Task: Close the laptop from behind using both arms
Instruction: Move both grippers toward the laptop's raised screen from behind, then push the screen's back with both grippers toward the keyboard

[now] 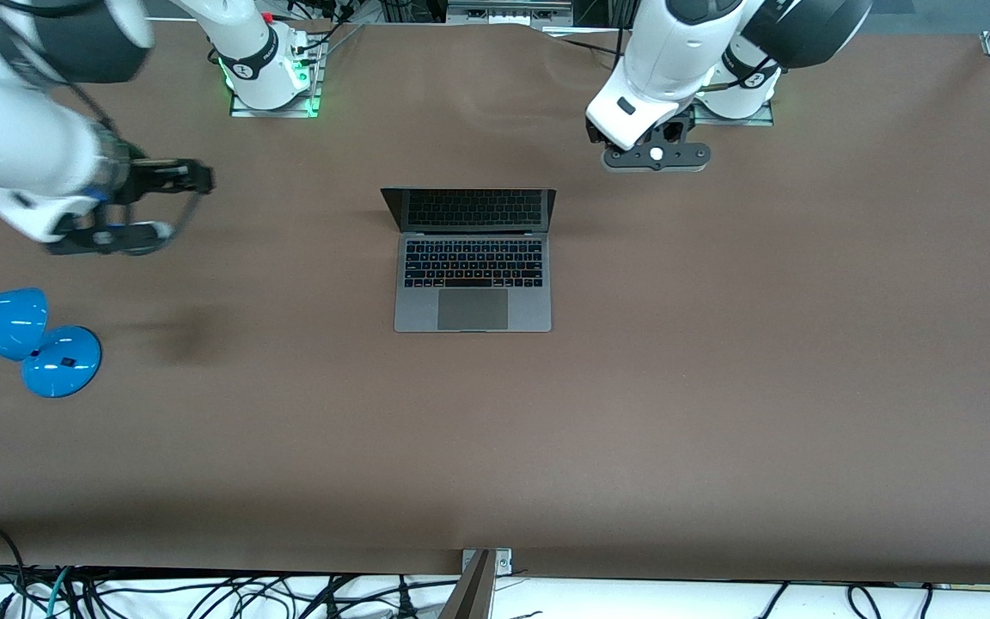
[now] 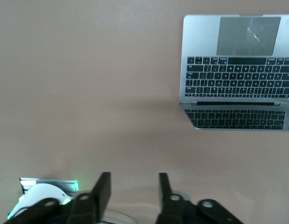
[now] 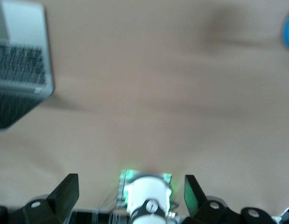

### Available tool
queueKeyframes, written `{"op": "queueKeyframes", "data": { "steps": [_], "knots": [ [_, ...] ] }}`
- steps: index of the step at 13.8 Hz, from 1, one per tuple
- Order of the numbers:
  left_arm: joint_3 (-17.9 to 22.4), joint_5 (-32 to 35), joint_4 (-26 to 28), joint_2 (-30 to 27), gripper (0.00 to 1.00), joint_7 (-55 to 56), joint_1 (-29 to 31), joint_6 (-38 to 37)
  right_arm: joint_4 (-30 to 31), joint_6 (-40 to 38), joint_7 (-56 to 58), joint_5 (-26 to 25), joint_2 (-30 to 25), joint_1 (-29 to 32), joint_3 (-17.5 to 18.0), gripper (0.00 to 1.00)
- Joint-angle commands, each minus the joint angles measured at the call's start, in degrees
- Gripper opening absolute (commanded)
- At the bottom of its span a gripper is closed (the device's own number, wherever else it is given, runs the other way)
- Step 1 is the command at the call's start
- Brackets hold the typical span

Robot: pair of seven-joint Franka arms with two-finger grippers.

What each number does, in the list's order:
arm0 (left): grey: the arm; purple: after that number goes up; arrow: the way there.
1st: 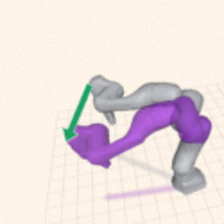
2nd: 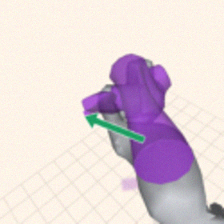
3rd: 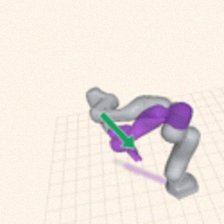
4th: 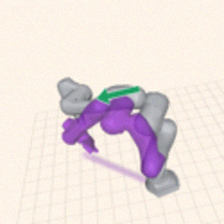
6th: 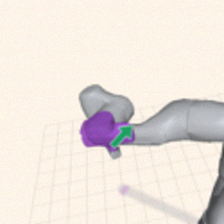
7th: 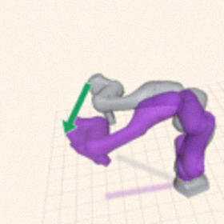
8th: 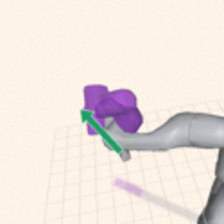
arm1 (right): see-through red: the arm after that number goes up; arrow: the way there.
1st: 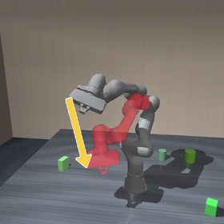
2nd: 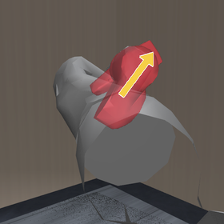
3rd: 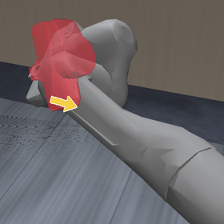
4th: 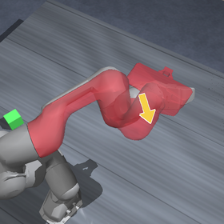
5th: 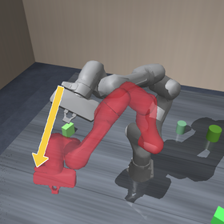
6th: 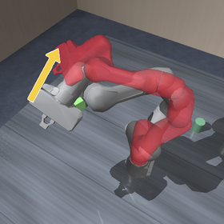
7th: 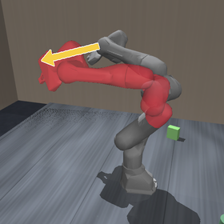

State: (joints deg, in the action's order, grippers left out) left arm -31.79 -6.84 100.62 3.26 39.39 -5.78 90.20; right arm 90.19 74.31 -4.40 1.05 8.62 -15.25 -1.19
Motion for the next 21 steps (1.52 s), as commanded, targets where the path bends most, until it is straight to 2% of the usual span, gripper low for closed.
{"op": "queueKeyframes", "data": {
  "steps": [1, 4, 7, 9, 10, 11, 12, 13, 14, 15, 17, 21],
  "knots": [
    [-2.13, -1.07, -1.13, 4.55, 0.00, 4.37, -0.28, 0.07, 0.16, -1.80, -0.43, 3.68, 2.27, -3.20, -0.22, 1.00],
    [-2.48, -1.07, -1.39, 7.98, 0.00, 7.00, -2.38, 0.15, 5.42, 0.91, -0.52, 7.12, 2.02, -4.88, 0.04, 1.00],
    [-2.57, -2.02, -3.42, 13.52, 0.00, 15.01, -3.45, -0.11, 12.53, 6.00, -9.79, 7.12, -2.98, -4.88, 5.12, 1.00],
    [-2.31, -7.64, -4.98, 16.85, 0.00, 15.81, -3.36, 0.33, 17.36, 9.69, -15.95, 7.38, -6.23, -4.79, 9.25, 1.00],
    [-2.31, -7.66, -5.95, 18.26, 0.00, 15.81, -3.53, 0.33, 21.05, 13.36, -19.73, 8.52, -8.25, -4.79, 11.80, 0.95],
    [-2.40, -7.75, -6.31, 19.15, 0.00, 15.72, -3.71, 0.33, 24.74, 17.66, -22.46, 8.70, -9.75, -4.79, 13.83, 0.85],
    [-2.40, -7.75, -6.32, 19.94, 0.00, 15.72, -4.23, 0.50, 26.78, 20.84, -24.23, 8.88, -10.29, -4.79, 15.50, 0.53],
    [-2.40, -7.75, -6.93, 20.47, 0.00, 15.72, -4.85, 1.20, 27.32, 22.70, -27.03, 9.66, -10.12, -4.79, 17.17, 0.27],
    [-2.31, -7.57, -7.63, 21.17, 0.00, 15.72, -5.11, 1.99, 27.50, 24.20, -29.58, 9.85, -9.68, -4.79, 19.19, 0.08],
    [-2.31, -7.48, -7.72, 21.70, 0.00, 15.72, -5.20, 2.17, 28.37, 26.47, -31.44, 9.85, -9.15, -4.79, 21.29, 0.00],
    [-2.22, -6.79, -7.81, 22.23, 0.00, 15.72, -5.91, 2.87, 29.43, 30.43, -31.98, 9.76, -7.31, -4.79, 23.07, 0.00],
    [-1.96, -6.69, -7.81, 23.20, 0.00, 15.63, -5.82, 4.63, 29.26, 33.96, -31.19, 8.97, -3.80, -4.88, 23.95, 0.00]
  ]
}}
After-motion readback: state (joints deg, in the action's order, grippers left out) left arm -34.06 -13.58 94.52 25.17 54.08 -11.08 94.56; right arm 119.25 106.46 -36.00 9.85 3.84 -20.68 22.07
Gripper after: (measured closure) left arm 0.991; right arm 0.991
